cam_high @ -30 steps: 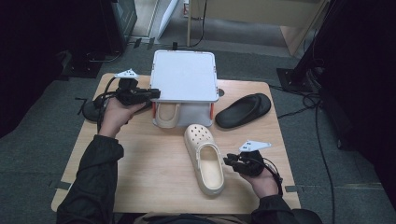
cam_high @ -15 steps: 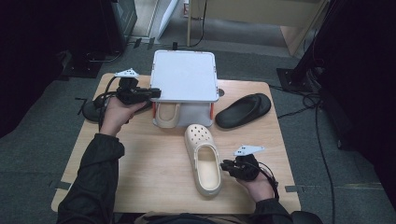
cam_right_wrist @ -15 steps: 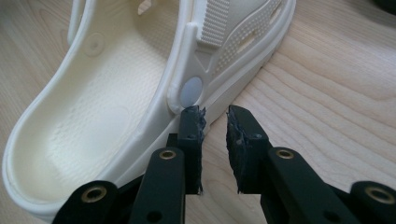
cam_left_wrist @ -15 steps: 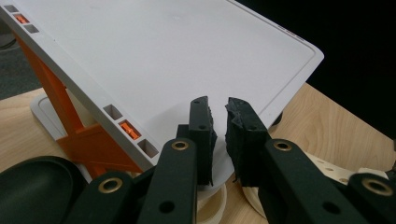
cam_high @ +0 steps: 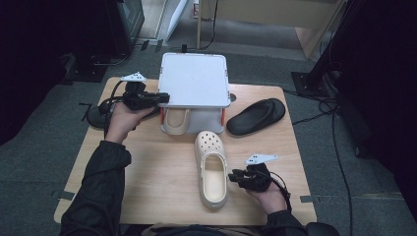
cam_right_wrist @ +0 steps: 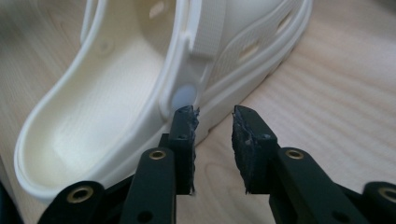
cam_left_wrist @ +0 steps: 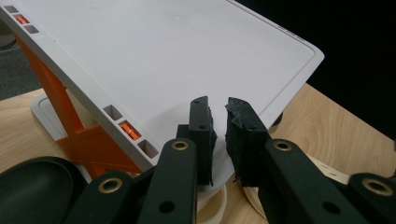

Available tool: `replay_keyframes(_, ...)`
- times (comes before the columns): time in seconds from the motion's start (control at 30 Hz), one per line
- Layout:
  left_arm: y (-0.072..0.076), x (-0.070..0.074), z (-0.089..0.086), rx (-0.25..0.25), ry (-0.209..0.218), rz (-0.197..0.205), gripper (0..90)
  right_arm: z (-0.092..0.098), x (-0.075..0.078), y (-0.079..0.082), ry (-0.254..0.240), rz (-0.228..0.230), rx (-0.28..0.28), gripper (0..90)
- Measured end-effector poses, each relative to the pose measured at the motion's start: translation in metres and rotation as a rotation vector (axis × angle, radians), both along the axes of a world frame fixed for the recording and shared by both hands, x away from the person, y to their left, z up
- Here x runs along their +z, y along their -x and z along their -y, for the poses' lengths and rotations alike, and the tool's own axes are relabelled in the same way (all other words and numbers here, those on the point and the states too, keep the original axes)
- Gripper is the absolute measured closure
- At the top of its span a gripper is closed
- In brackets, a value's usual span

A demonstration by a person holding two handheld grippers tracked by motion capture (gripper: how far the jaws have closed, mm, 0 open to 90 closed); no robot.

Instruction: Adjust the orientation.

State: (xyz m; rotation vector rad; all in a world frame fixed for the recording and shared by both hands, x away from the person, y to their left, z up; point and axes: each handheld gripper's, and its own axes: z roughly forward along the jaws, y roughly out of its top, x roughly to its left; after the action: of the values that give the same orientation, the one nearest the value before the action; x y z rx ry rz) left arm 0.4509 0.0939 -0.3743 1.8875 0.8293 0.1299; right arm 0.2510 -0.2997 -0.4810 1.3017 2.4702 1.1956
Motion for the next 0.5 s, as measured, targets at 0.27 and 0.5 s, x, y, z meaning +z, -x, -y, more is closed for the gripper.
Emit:
replay_keyframes(0.27, 0.001, 0.0, 0.0, 0.003, -0.003, 0.002, 80.5, 0.0, 0.022, -0.007, -0.079, 0.104, -0.016, 56.1)
replay_keyframes(0.5, 0.001, 0.0, 0.0, 0.005, -0.002, 0.001, 80.5, -0.02, 0.028, -0.022, -0.078, 0.115, -0.01, 49.4)
